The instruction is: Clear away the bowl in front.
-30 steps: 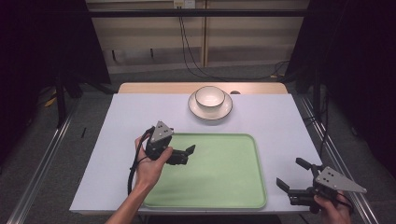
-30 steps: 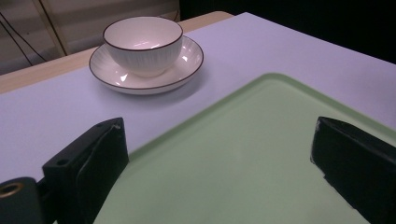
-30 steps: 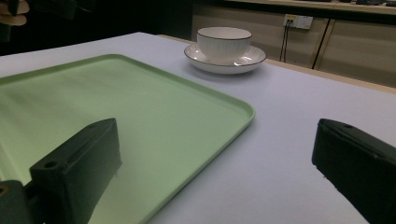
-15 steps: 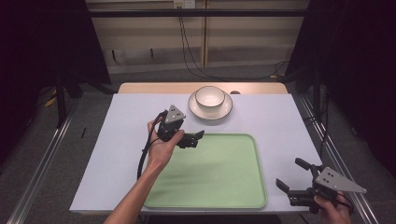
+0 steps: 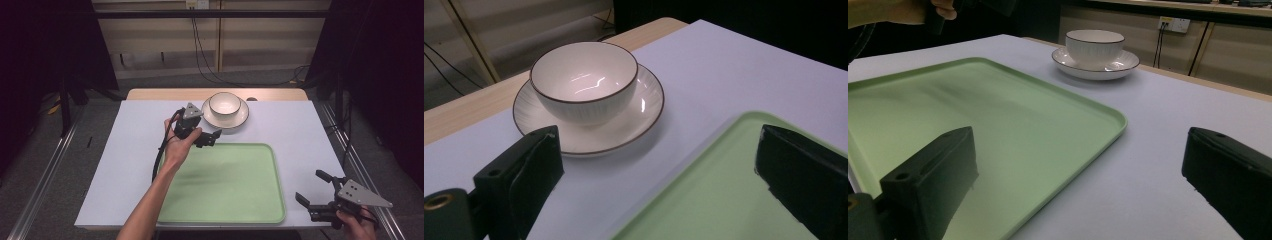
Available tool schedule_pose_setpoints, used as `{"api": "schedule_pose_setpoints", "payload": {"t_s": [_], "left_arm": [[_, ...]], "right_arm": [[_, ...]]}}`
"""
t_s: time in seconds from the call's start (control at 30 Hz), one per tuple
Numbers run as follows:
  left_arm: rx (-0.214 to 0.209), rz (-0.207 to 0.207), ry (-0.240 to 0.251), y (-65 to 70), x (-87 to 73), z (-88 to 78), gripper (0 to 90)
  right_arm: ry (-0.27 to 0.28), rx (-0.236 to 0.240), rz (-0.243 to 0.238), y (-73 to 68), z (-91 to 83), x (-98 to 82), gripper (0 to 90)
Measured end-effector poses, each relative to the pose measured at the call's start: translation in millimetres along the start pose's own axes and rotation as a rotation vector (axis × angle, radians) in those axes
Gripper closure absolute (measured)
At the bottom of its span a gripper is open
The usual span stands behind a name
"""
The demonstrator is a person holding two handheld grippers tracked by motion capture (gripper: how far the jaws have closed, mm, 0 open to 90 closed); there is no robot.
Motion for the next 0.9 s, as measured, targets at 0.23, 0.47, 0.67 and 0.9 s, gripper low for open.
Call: {"api": "schedule_pose_setpoints", "payload": {"t_s": [0.23, 0.47, 0.67, 0.9], "left_arm": [[0.041, 0.000, -0.053, -19.0, 10.3, 19.9, 6.7], [0.053, -0.014, -0.075, -30.6, 13.7, 39.2, 6.2], [0.071, -0.059, -0.094, -46.1, 22.9, 58.0, 8.4], [0.117, -0.041, -0.118, -63.6, 28.7, 80.6, 11.0]], "right_arm": [[0.001, 0.004, 0.005, -0.9, -0.6, 0.1, 1.1], [-0.002, -0.008, -0.011, -0.2, -1.2, 0.1, 1.7], [-0.004, 0.012, -0.003, -2.6, -1.0, -0.5, 1.7], [-0.005, 0.023, -0.006, -1.3, -1.4, -1.5, 1.7]]}}
Point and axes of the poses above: each handheld gripper's, and its own axes: z roughly forward along the jaws, x roughly out of its top, y roughly to its right, the point moved 4 cm from there along z, roughly forward along the jaws, and after that the axes turned 4 degrees about -x, right-handed, at the moved point
